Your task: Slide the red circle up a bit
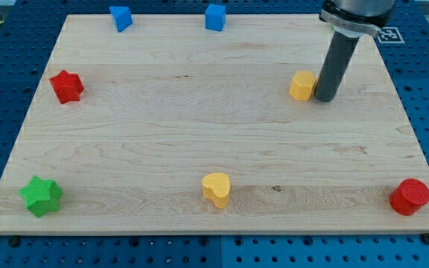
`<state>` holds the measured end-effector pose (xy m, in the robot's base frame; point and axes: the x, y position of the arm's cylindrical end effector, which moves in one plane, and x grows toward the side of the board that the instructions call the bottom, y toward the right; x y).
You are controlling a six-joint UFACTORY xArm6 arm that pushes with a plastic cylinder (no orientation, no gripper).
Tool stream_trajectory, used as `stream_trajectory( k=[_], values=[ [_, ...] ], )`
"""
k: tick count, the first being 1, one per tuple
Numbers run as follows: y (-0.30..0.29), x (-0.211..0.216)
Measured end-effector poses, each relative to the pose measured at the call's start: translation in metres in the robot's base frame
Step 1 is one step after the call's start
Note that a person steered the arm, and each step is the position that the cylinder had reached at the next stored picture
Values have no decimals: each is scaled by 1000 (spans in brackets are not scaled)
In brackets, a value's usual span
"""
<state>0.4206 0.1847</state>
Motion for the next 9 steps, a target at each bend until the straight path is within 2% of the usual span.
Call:
stream_trajectory(
  k=[1, 2, 3, 4, 9],
  values=[
    [82, 70],
    [158, 118],
    [160, 138],
    [148, 192],
    [88, 195]
  ],
)
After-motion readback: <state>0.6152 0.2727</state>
